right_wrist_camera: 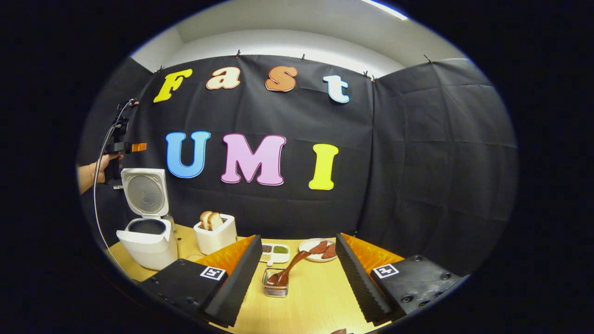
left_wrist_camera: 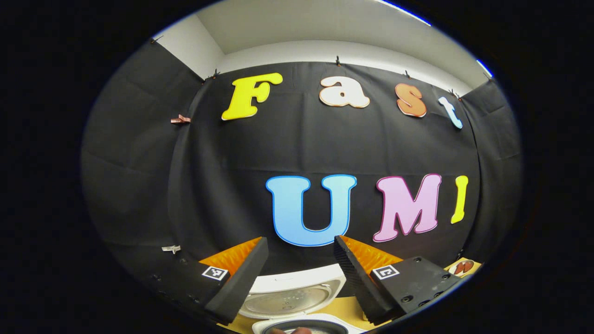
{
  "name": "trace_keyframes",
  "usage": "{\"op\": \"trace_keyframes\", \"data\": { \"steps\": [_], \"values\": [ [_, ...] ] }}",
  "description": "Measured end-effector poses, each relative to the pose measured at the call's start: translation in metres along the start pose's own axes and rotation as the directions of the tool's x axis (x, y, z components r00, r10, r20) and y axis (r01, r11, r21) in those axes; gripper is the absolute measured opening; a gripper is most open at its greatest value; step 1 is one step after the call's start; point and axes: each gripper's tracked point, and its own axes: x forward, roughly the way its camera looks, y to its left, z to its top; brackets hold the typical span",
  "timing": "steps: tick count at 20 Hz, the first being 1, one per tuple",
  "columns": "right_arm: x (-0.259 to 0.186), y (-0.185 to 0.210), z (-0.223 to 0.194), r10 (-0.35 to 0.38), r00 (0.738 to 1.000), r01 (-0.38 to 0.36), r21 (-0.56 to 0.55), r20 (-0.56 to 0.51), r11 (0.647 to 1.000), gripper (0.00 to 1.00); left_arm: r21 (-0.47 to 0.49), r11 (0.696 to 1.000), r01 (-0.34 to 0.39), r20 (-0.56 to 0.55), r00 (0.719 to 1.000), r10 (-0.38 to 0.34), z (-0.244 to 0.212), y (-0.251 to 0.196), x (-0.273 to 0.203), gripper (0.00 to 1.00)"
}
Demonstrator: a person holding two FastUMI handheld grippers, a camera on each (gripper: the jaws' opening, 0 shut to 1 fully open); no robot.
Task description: Close the left gripper, press the button to open the rice cooker; take a wooden spoon from the chopstick holder with the right hand, scoop a spoonful of rice and pour it into the rice cooker, then put the wooden spoon back into the chopstick holder.
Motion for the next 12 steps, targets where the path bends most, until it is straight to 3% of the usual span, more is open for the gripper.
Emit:
{"op": "trace_keyframes", "data": {
  "steps": [4, 8, 12],
  "values": [
    [-0.017, -0.006, 0.006, -0.058, 0.998, 0.058, -0.045, 0.014, 0.997, 0.98, 0.012, 0.999, -0.038, -0.066, 0.997, 0.039, -0.044, 0.014, 0.037, 0.97],
    [-0.023, -0.016, 0.009, -0.101, 0.995, 0.101, -0.001, 0.004, 0.995, 0.98, 0.035, 0.996, -0.085, -0.169, 0.981, 0.09, -0.088, 0.028, 0.058, 0.97],
    [-0.024, -0.025, 0.009, -0.123, 0.992, 0.123, 0.029, -0.001, 0.992, 0.98, 0.046, 0.991, -0.122, -0.198, 0.972, 0.129, -0.093, 0.028, 0.052, 1.0]
  ]
}}
